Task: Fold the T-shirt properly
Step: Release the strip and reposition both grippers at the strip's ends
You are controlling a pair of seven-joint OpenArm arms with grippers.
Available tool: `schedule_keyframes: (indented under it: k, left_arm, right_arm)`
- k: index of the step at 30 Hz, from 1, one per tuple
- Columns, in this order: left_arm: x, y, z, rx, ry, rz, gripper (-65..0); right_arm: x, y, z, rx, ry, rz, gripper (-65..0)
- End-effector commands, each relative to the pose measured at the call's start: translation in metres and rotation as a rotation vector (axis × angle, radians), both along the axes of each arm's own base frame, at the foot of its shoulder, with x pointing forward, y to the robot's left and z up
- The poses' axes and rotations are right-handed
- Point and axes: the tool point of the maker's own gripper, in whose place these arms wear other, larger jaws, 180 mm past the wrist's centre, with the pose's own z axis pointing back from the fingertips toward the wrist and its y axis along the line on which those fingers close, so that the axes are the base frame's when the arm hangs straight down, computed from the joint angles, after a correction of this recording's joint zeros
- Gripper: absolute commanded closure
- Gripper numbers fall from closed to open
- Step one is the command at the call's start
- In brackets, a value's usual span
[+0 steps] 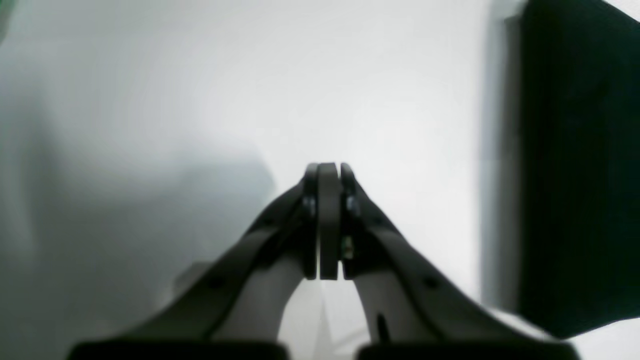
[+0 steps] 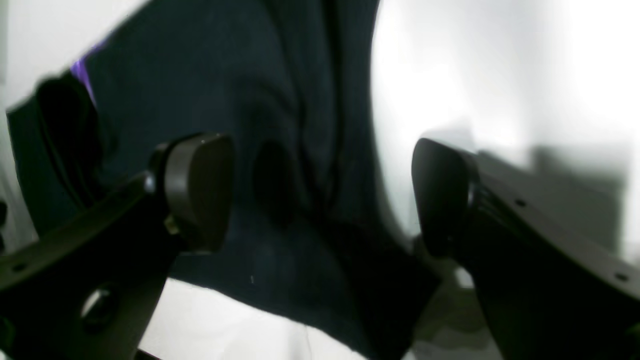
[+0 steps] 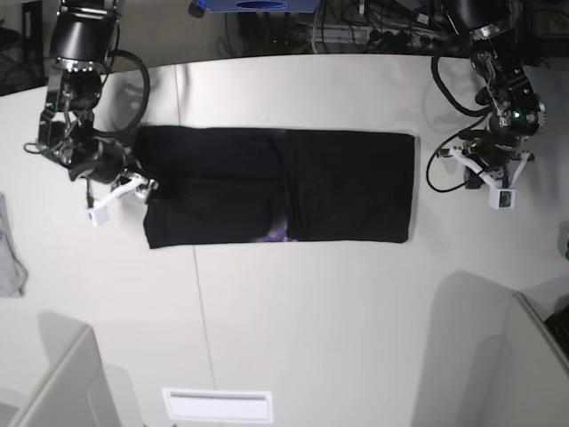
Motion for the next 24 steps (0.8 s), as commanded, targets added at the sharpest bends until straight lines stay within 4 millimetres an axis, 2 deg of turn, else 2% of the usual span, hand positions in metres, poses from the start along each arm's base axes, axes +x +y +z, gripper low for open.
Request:
schedule_keyframes:
  k: [1, 7, 12, 13, 16, 23, 24]
  left_arm:
    - [0.011, -0.003, 0.012, 0.008, -0.044, -0.025, 0.0]
    - [0.025, -0.025, 0.012, -0.012, -0.055, -0.081, 0.0]
    - [0.024, -0.046, -0.009, -0.046, -0.002, -0.129, 0.0]
    - [0.024, -0.047, -0.01, -0.049, 0.001, -0.131, 0.0]
    - [0.023, -0.048, -0.011, -0.059, -0.001, -0.122, 0.0]
    - [0.022, -0.053, -0.014, -0.063, 0.008, -0.133, 0.0]
    - [0.021, -0.053, -0.014, -0.063, 0.009, -0.133, 0.0]
  right_arm:
    - [-0.007, 0.007, -0.002, -0.003, 0.033, 0.039, -50.3]
    - [-0.015, 0.016, -0.009, 0.005, 0.054, 0.062, -50.1]
    - [-0.014, 0.027, -0.01, 0.03, 0.052, 0.062, -49.7]
    - [-0.013, 0.027, -0.009, 0.03, 0.051, 0.062, -47.9]
    - [-0.013, 0.025, -0.011, 0.029, 0.056, 0.054, -34.5]
    - [0.007, 0.016, -0.012, 0.023, 0.022, 0.015, -1.4]
    - [0.009, 0.016, -0.011, 0.022, 0.013, 0.009, 0.0]
